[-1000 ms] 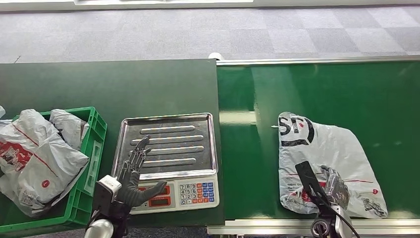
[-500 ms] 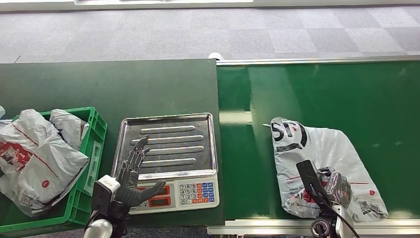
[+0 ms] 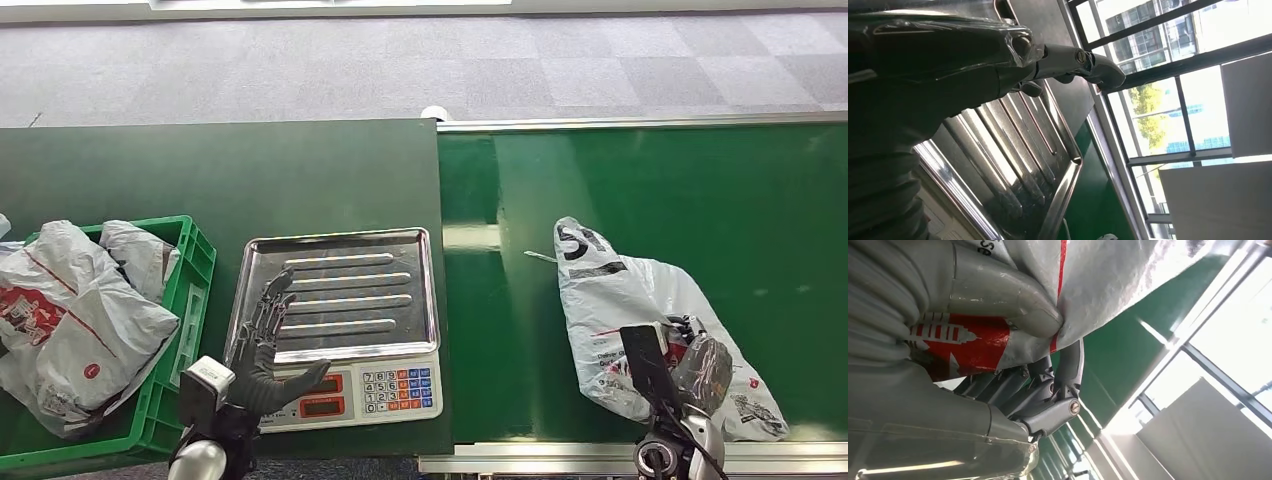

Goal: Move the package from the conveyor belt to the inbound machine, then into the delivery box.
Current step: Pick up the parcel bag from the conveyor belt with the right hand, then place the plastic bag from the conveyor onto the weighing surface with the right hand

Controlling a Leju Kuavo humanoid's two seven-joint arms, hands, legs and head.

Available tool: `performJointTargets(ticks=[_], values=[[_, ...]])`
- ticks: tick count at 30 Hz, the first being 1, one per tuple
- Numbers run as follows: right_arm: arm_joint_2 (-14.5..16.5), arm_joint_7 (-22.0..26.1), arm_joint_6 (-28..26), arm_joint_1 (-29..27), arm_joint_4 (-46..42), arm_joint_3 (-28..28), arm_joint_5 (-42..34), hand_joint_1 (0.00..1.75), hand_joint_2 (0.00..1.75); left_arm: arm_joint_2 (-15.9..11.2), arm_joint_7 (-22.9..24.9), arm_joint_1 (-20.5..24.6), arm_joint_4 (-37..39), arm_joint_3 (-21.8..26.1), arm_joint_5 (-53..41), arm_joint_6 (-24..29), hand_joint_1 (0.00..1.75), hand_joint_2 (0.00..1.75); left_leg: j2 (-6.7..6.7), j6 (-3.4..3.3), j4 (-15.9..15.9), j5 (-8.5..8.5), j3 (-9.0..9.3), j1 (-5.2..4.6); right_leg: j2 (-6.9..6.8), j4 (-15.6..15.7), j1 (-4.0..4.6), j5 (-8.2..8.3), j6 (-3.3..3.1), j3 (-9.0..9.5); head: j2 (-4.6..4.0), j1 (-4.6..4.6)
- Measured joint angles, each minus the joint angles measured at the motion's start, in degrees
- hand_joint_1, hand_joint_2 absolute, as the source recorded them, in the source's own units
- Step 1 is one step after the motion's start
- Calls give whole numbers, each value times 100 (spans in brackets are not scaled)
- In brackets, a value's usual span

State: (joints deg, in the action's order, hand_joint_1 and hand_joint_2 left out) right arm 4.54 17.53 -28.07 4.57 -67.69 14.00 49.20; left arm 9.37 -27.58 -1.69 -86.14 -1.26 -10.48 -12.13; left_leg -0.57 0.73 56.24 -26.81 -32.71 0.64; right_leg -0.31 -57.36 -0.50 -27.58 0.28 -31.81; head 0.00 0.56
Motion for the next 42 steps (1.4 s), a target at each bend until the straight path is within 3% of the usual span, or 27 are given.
performJointTargets(ticks=[7, 13, 17, 26, 33, 42], values=[[153, 1466, -724, -155, -719, 87, -1470, 175, 175, 63, -340, 101, -38, 153, 565, 537, 0, 175, 0, 0, 0, 0, 0, 0, 0, 0, 0, 0, 0, 0, 0, -1], [263, 2005, -1135, -308, -1292, 27, -1461, 175, 175, 75, -412, 163, -46, 169, 723, 684, 0, 175, -3, 0, 0, 0, 0, 0, 0, 0, 0, 0, 0, 1, 0, -1], [338, 2118, -1158, -352, -1521, 9, -1286, 175, 175, 83, -413, 178, -46, 170, 731, 706, 0, 175, -2, 0, 0, 0, 1, 0, 0, 0, 0, 0, 0, 1, 0, -1], [596, 2245, -1161, -447, -2148, -66, -31, 175, 175, 84, -597, 207, -46, 170, 817, 1014, 0, 175, -3, 0, -1, 0, 1, 1, 1, 0, 1, 0, 0, 1, 0, -1], [636, 2247, -1162, -527, -2269, -652, 1043, 175, 175, 72, -817, 332, -33, 57, 814, 1269, 0, 175, -3, 0, -1, 0, 1, 0, 1, 0, 1, 0, 0, 1, 0, -1], [520, 2253, -1162, -541, -2376, -1252, 1797, 175, 175, 53, -855, 522, 20, -191, 810, 1268, 0, 175, -2, 0, 0, 0, 1, 0, 0, 0, 0, 0, 0, 0, 0, -1]])
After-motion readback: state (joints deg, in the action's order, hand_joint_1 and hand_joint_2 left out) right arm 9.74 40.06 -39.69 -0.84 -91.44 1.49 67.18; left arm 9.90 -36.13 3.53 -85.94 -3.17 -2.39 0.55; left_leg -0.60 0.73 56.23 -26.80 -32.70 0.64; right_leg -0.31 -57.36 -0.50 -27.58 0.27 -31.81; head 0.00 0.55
